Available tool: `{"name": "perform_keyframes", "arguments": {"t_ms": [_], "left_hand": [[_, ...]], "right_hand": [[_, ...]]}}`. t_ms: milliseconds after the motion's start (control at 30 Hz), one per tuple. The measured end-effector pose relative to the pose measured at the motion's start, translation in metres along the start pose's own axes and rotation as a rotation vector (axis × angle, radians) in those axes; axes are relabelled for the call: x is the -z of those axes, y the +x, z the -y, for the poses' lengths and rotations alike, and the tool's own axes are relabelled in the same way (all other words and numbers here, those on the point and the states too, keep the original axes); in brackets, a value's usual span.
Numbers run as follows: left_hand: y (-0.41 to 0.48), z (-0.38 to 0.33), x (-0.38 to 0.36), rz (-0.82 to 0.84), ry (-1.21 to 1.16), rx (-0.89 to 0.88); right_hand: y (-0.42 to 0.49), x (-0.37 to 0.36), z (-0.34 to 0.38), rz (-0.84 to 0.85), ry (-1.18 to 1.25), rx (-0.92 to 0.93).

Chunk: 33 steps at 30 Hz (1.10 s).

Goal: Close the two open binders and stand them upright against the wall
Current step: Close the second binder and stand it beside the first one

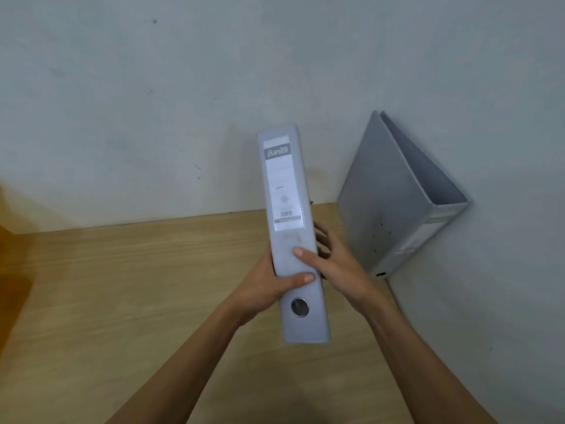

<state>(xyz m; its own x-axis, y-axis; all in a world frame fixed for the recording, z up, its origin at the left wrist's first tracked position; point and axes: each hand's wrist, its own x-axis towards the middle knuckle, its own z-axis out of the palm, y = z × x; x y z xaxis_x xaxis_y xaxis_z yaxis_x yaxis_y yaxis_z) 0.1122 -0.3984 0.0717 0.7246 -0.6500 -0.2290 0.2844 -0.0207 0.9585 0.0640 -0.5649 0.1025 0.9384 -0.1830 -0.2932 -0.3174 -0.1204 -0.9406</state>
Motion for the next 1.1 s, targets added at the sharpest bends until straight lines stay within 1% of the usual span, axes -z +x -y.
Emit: {"name": "perform_keyframes", "arguments": {"t_ms": [133, 200, 300, 400, 467, 567, 700, 867, 1100], "left_hand": [[0.000, 0.012, -0.018, -0.057, 0.097, -0.101], [0.001, 0.019, -0.029, -0.059, 0.199, -0.125], [0.007, 0.024, -0.040, -0.074, 0.348, -0.147], [0.020, 0.034, -0.051, -0.081, 0.441, -0.130], [0.026, 0.044, -0.057, -0.096, 0.485, -0.119], [0.038, 0.060, -0.068, -0.119, 0.517, -0.125], [0.057, 0.064, -0.076, -0.074, 0.533, -0.076], [0.084, 0.063, -0.084, 0.011, 0.607, -0.016], [0.112, 0.059, -0.092, -0.006, 0.604, -0.020]], "right_hand": [[-0.016, 0.025, -0.007, -0.010, -0.055, 0.084], [-0.023, 0.036, -0.014, -0.020, -0.037, 0.101], [-0.027, 0.048, -0.026, -0.048, -0.057, 0.103], [-0.026, 0.056, -0.046, -0.106, -0.136, 0.058], [-0.026, 0.057, -0.062, -0.151, -0.143, 0.045], [-0.025, 0.064, -0.080, -0.197, -0.139, 0.056], [-0.024, 0.072, -0.094, -0.262, -0.111, 0.033], [-0.018, 0.085, -0.104, -0.442, -0.152, 0.017], [-0.005, 0.099, -0.104, -0.576, 0.043, -0.067]]}}
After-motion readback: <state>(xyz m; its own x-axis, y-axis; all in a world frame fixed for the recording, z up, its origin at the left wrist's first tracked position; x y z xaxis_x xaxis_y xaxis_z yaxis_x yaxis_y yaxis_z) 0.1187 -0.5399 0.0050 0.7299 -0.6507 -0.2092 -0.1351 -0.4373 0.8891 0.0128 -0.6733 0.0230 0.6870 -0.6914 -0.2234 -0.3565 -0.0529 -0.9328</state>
